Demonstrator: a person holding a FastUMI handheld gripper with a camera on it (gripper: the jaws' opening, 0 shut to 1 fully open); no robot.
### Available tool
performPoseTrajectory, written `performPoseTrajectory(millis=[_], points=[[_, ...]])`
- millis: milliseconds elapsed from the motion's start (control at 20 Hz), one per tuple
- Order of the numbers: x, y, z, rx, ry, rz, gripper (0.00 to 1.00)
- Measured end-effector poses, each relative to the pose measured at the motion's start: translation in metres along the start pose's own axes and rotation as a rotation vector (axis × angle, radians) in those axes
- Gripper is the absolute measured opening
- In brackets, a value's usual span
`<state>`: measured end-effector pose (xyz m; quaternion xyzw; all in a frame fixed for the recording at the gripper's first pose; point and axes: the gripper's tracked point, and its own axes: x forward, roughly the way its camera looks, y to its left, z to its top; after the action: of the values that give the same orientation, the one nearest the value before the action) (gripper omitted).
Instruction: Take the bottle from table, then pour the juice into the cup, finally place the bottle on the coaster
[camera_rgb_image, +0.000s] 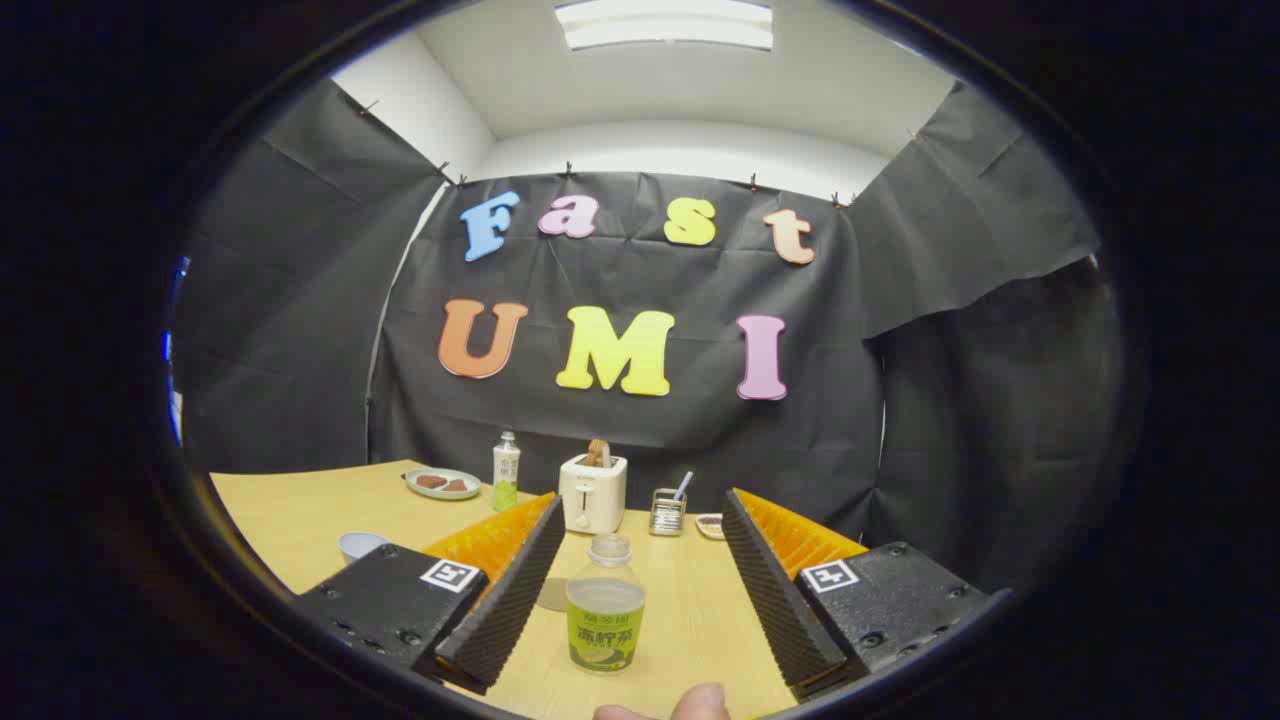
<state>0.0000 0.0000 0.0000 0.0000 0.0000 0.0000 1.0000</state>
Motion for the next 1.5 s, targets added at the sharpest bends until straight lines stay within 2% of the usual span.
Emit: performPoseTrajectory(millis=[1000,1500], points=[[0.001,0.001,-0.004,0.014,0.004,-0.012,1.0],[-0.003,0.017,-0.009,0.024,0.012,0.025,1.0]])
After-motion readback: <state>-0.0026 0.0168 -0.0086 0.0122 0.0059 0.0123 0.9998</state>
